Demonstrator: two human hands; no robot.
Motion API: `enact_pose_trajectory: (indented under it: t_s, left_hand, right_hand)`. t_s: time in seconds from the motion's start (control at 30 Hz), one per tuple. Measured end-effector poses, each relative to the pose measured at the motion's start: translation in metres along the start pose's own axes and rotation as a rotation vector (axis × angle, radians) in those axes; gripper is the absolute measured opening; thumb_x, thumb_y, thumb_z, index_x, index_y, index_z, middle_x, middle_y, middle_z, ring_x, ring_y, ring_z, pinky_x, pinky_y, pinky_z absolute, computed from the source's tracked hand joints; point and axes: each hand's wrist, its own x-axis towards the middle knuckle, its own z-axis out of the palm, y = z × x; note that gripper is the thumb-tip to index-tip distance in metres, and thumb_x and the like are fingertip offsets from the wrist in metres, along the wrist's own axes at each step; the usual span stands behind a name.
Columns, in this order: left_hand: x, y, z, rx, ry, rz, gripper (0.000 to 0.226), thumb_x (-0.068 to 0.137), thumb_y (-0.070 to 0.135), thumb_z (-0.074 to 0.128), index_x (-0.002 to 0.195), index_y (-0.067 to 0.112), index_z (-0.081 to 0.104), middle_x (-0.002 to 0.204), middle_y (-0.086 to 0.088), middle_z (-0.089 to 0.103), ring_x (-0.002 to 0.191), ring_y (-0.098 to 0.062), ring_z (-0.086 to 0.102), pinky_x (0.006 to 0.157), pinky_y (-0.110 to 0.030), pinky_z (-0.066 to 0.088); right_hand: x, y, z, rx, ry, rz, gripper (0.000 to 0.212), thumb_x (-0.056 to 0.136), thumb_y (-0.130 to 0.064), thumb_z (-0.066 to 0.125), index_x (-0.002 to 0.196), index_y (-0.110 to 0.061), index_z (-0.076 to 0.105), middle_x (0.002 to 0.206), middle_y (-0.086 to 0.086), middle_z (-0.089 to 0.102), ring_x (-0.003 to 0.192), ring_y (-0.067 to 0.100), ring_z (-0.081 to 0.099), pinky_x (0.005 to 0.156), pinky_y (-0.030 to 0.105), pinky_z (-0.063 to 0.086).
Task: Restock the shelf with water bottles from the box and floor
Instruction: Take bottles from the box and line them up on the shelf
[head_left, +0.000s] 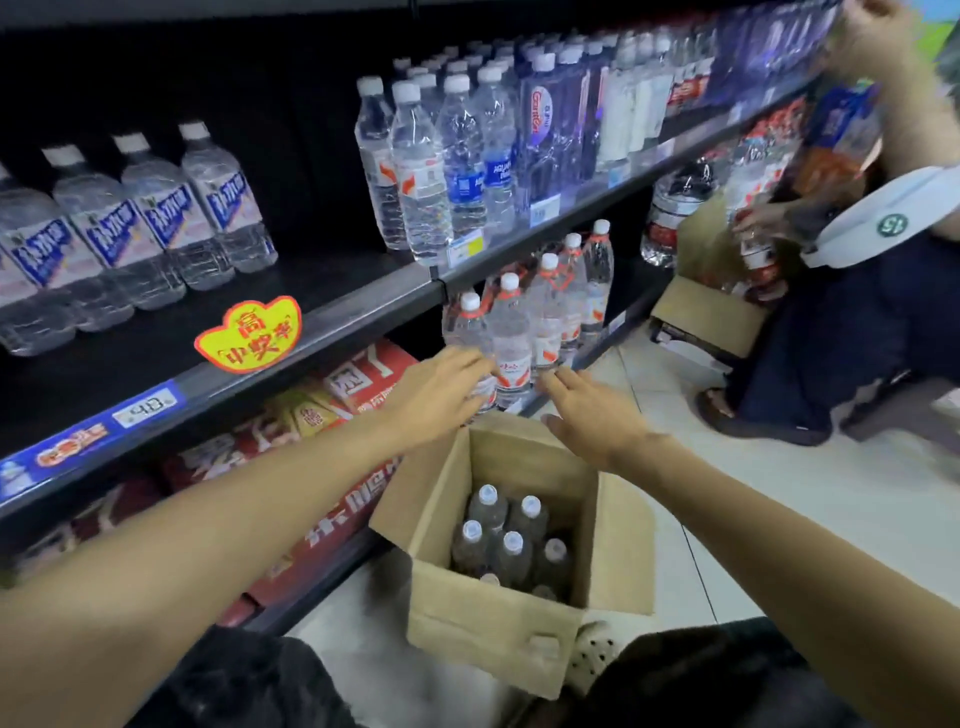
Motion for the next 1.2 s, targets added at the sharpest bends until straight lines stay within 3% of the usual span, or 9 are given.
enact_pose_trajectory:
  t_s: [0.2, 0.33, 0.5, 0.63, 0.73, 0.83, 0.9, 1.07, 1.2]
  left_hand:
    - [-0.001, 0.022, 0.074, -0.041, -0.246, 0.019, 0.042, 0.093, 0.031, 0.053, 0.133, 0.022, 0.048, 0.134, 0.004, 0.049, 0.123, -0.020, 0.045, 0.097, -0.036, 0.042]
    - [-0.006, 0.025, 0.116, -0.006, -0.364, 0.086, 0.040, 0.089, 0.036, 0.057, 0.126, 0.022, 0.052, 0.120, 0.002, 0.056, 0.115, -0.021, 0.051, 0.100, -0.039, 0.038]
    - [-0.016, 0.034, 0.141, 0.222, -0.527, 0.212, 0.033, 0.092, 0.034, 0.053, 0.120, 0.016, 0.053, 0.120, -0.002, 0.055, 0.118, -0.024, 0.049, 0.102, -0.034, 0.033]
    - [-0.024, 0.040, 0.160, 0.273, -0.808, 0.121, 0.030, 0.089, 0.024, 0.060, 0.117, 0.015, 0.058, 0.124, -0.005, 0.057, 0.114, -0.026, 0.055, 0.087, -0.036, 0.046]
    - [-0.026, 0.042, 0.171, 0.276, -0.942, 0.100, 0.039, 0.090, 0.018, 0.060, 0.128, 0.015, 0.053, 0.133, -0.006, 0.053, 0.120, -0.027, 0.054, 0.090, -0.036, 0.045]
    - [-0.025, 0.046, 0.177, 0.222, -0.959, 0.036, 0.063, 0.090, 0.008, 0.057, 0.145, 0.011, 0.028, 0.141, -0.011, 0.044, 0.122, -0.031, 0.053, 0.091, -0.041, 0.045]
    - [-0.023, 0.046, 0.183, 0.183, -0.945, -0.011, 0.073, 0.088, 0.002, 0.055, 0.149, 0.012, 0.017, 0.140, -0.012, 0.045, 0.120, -0.034, 0.054, 0.091, -0.042, 0.045]
    - [-0.017, 0.046, 0.191, 0.135, -0.954, -0.051, 0.071, 0.086, 0.005, 0.058, 0.147, 0.010, 0.023, 0.137, -0.015, 0.047, 0.119, -0.036, 0.054, 0.092, -0.041, 0.045]
    - [-0.016, 0.045, 0.198, 0.344, -0.931, 0.126, 0.072, 0.088, 0.012, 0.058, 0.147, 0.005, 0.019, 0.135, -0.012, 0.052, 0.120, -0.030, 0.056, 0.107, -0.041, 0.030]
  right_hand:
    - [-0.004, -0.003, 0.074, 0.000, -0.181, -0.016, 0.049, 0.096, -0.028, 0.045, 0.142, -0.016, 0.032, 0.135, 0.005, 0.045, 0.123, 0.030, 0.048, 0.097, 0.042, 0.043]
    - [-0.004, -0.006, 0.114, 0.046, -0.246, -0.017, 0.048, 0.096, -0.028, 0.048, 0.140, -0.013, 0.035, 0.139, 0.008, 0.044, 0.128, 0.028, 0.044, 0.101, 0.036, 0.038]
    - [-0.004, -0.012, 0.156, 0.149, -0.428, 0.061, 0.046, 0.095, -0.033, 0.052, 0.135, -0.013, 0.040, 0.137, 0.008, 0.044, 0.128, 0.030, 0.043, 0.102, 0.039, 0.039]
    - [-0.005, -0.021, 0.185, 0.249, -0.558, 0.135, 0.048, 0.096, -0.031, 0.052, 0.139, -0.013, 0.037, 0.137, 0.011, 0.043, 0.127, 0.033, 0.046, 0.099, 0.041, 0.044]
    - [-0.009, -0.028, 0.204, 0.337, -0.605, 0.193, 0.047, 0.096, -0.024, 0.048, 0.141, -0.020, 0.035, 0.137, 0.011, 0.046, 0.124, 0.033, 0.051, 0.097, 0.042, 0.048]
    - [-0.011, -0.032, 0.217, 0.402, -0.617, 0.250, 0.055, 0.093, -0.021, 0.053, 0.144, -0.027, 0.033, 0.143, 0.005, 0.041, 0.122, 0.034, 0.053, 0.097, 0.041, 0.048]
    - [-0.007, -0.035, 0.222, 0.457, -0.629, 0.319, 0.049, 0.092, -0.021, 0.057, 0.138, -0.027, 0.043, 0.141, 0.005, 0.042, 0.121, 0.033, 0.054, 0.098, 0.042, 0.048]
    - [0.002, -0.038, 0.230, 0.545, -0.629, 0.448, 0.037, 0.093, -0.020, 0.054, 0.130, -0.022, 0.055, 0.141, 0.005, 0.041, 0.124, 0.025, 0.052, 0.098, 0.032, 0.043]
    - [0.000, -0.039, 0.232, 0.581, -0.538, 0.533, 0.032, 0.094, -0.015, 0.050, 0.123, -0.021, 0.061, 0.137, 0.006, 0.045, 0.120, 0.024, 0.055, 0.095, 0.030, 0.044]
